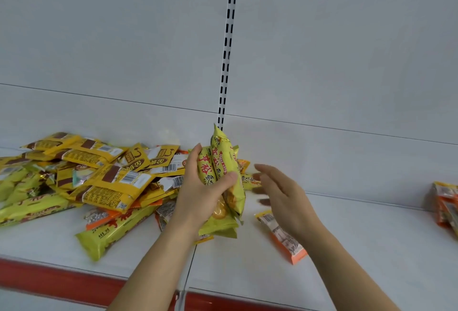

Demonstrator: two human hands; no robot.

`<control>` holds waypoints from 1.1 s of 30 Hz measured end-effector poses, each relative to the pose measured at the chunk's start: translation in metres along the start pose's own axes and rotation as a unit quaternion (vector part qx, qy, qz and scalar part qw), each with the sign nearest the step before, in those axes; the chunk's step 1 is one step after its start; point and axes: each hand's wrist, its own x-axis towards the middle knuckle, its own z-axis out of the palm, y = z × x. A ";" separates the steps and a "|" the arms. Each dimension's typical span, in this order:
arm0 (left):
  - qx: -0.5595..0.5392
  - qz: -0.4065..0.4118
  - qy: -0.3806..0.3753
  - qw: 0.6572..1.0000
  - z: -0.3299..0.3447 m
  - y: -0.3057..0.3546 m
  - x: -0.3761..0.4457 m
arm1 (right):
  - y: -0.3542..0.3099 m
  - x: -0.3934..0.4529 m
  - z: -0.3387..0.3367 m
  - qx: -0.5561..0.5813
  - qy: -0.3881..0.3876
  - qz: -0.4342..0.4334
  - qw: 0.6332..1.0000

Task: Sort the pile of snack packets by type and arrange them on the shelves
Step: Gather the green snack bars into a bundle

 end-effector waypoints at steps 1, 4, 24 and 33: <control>-0.005 -0.004 0.004 1.000 -0.002 -0.001 0.000 | 0.009 0.011 -0.004 -0.119 0.032 -0.010 0.992; -0.004 -0.009 0.011 1.000 -0.008 -0.001 -0.002 | 0.034 0.041 -0.004 -0.376 -0.026 -0.034 0.926; 0.007 0.014 -0.014 1.000 -0.002 -0.002 -0.008 | -0.020 0.020 -0.055 -0.552 -0.030 0.025 0.833; -0.012 0.015 -0.032 0.999 0.010 0.002 -0.015 | -0.042 0.003 -0.062 -0.151 -0.085 0.127 0.977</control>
